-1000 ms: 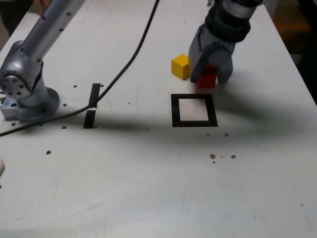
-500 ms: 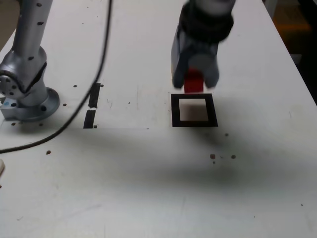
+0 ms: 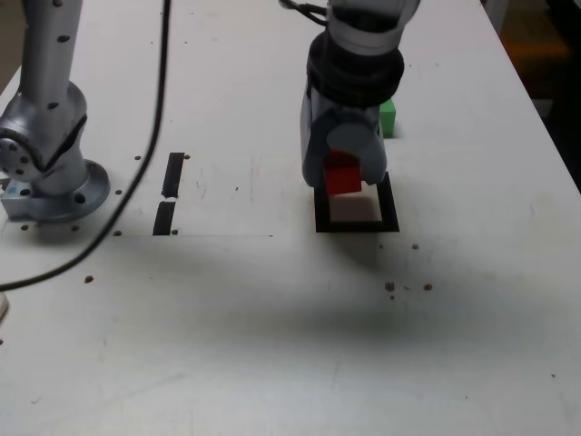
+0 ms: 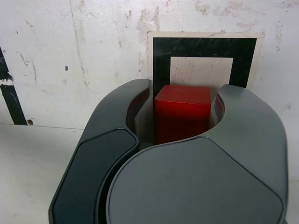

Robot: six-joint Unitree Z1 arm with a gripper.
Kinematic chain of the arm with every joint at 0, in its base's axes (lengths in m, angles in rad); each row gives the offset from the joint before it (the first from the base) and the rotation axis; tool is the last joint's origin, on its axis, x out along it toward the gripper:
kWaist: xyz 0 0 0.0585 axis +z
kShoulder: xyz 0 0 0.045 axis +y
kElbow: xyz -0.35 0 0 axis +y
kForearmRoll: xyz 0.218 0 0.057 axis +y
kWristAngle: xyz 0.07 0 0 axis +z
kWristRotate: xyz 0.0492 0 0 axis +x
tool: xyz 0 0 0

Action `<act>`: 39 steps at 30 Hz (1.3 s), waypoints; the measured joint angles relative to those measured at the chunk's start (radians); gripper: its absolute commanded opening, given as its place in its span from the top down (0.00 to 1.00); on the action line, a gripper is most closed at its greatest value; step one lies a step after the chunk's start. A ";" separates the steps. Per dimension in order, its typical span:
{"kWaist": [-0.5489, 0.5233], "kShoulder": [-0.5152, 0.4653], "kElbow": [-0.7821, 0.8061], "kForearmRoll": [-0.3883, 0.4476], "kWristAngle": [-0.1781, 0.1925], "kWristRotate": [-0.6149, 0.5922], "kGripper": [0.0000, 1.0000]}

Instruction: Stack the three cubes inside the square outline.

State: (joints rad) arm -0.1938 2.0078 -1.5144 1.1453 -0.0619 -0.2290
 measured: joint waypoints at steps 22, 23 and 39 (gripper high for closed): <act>0.004 0.136 -0.120 0.085 -0.025 0.007 0.73; 0.004 0.137 -0.120 0.083 -0.026 0.009 0.72; 0.009 0.150 -0.131 0.095 -0.041 0.041 0.24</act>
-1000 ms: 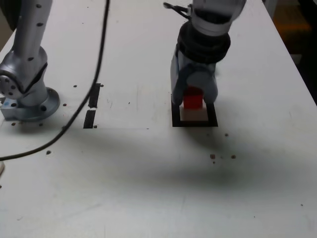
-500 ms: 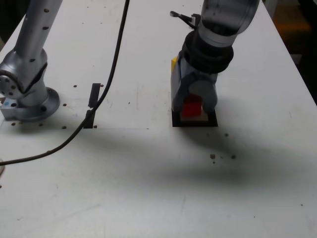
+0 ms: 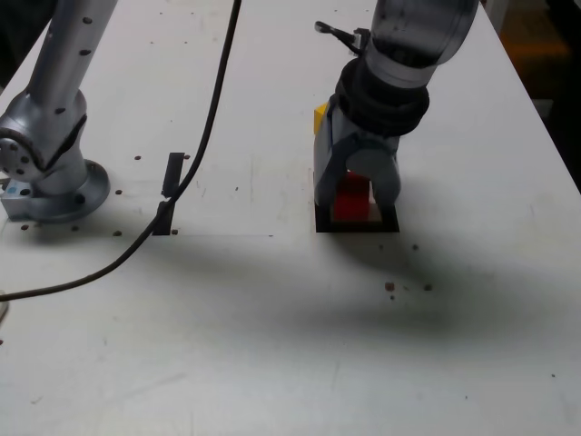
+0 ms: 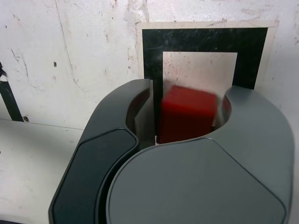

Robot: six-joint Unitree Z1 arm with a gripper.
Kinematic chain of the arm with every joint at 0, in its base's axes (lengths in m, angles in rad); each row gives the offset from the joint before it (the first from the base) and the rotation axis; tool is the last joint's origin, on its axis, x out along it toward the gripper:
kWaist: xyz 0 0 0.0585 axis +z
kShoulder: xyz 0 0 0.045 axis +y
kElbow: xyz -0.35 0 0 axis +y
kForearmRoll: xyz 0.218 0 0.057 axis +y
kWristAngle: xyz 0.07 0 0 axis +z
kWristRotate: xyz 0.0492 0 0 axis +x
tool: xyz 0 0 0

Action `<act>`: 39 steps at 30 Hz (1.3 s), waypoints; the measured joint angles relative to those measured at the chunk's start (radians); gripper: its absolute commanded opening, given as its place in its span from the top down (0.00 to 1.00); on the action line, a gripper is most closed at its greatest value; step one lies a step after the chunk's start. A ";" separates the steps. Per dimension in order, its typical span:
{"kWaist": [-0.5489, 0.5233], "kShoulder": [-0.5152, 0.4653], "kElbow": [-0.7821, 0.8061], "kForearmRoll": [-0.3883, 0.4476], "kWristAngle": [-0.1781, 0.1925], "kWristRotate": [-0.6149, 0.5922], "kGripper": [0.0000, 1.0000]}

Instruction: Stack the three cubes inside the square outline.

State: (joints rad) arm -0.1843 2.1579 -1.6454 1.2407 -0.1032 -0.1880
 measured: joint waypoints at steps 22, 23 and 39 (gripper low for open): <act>0.111 -0.136 -0.040 0.257 0.082 0.234 0.00; 0.125 -0.145 -0.040 0.277 0.087 0.267 0.00; 0.170 -0.213 0.124 0.245 0.305 0.809 0.02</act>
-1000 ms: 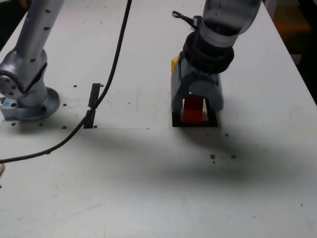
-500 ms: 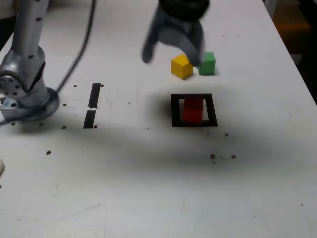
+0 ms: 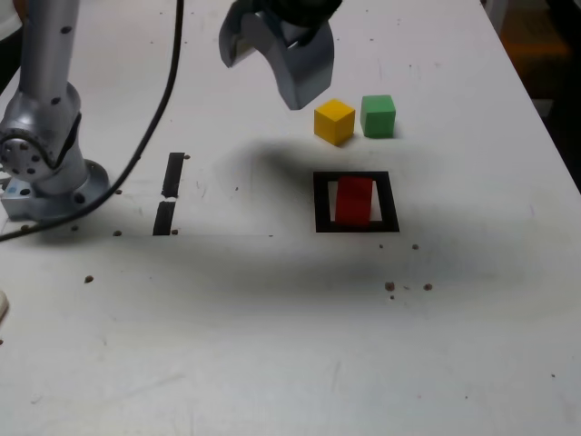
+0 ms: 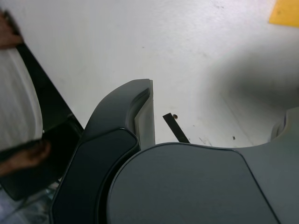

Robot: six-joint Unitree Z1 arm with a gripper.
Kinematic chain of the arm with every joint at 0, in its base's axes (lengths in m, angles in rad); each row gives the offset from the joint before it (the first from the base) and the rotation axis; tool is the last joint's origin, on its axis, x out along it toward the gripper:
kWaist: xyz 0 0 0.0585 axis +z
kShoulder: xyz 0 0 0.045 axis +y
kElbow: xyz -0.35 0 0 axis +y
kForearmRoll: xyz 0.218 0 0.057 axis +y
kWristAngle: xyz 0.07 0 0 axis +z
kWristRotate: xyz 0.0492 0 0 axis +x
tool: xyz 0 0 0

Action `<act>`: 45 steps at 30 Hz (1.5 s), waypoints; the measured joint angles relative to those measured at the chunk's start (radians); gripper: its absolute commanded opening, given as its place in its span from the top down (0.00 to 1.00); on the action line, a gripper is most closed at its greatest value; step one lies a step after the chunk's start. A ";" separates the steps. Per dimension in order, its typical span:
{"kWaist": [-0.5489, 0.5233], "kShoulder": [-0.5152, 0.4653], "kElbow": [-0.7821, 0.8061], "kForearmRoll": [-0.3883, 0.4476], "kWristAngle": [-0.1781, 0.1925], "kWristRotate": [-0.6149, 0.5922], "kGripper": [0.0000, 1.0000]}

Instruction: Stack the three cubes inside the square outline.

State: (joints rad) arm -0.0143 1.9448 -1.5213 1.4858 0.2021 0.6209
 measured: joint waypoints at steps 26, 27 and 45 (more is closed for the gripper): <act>0.047 0.178 -0.013 -0.235 0.057 0.056 0.01; 0.047 0.183 -0.018 -0.235 0.065 0.049 0.01; 0.062 0.197 0.021 -0.354 0.075 0.043 0.09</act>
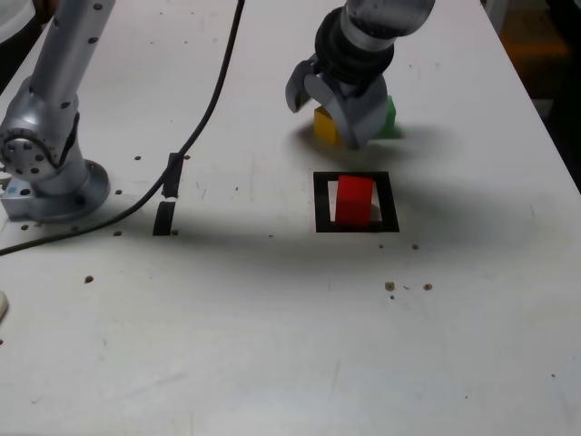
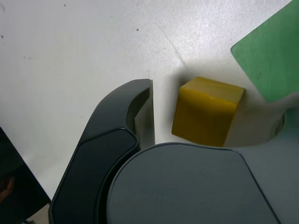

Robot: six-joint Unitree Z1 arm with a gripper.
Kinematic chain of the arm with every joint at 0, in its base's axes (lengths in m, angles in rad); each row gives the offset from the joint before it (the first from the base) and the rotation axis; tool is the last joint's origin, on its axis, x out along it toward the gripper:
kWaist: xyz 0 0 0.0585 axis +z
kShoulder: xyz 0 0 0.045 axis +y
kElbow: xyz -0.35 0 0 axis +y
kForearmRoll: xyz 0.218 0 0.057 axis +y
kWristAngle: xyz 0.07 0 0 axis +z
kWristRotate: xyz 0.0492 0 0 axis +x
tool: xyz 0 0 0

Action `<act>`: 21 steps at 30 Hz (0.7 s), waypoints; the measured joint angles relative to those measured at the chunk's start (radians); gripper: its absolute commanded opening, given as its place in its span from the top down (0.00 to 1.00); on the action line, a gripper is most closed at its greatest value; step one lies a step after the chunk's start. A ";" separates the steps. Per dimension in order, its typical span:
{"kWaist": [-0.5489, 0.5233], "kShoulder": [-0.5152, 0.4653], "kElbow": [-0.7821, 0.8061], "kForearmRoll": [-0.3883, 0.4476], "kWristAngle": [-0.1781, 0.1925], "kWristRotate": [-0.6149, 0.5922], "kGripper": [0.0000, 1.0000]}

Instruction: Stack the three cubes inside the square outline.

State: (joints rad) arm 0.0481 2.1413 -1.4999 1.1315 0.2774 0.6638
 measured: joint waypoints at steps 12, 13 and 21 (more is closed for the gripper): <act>0.012 0.000 0.006 -0.036 0.011 -0.003 0.45; 0.012 0.000 0.006 -0.036 0.012 -0.006 0.48; 0.012 0.000 0.011 -0.044 0.015 -0.031 0.60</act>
State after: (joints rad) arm 0.0598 2.1413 -1.4885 1.0878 0.2923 0.6331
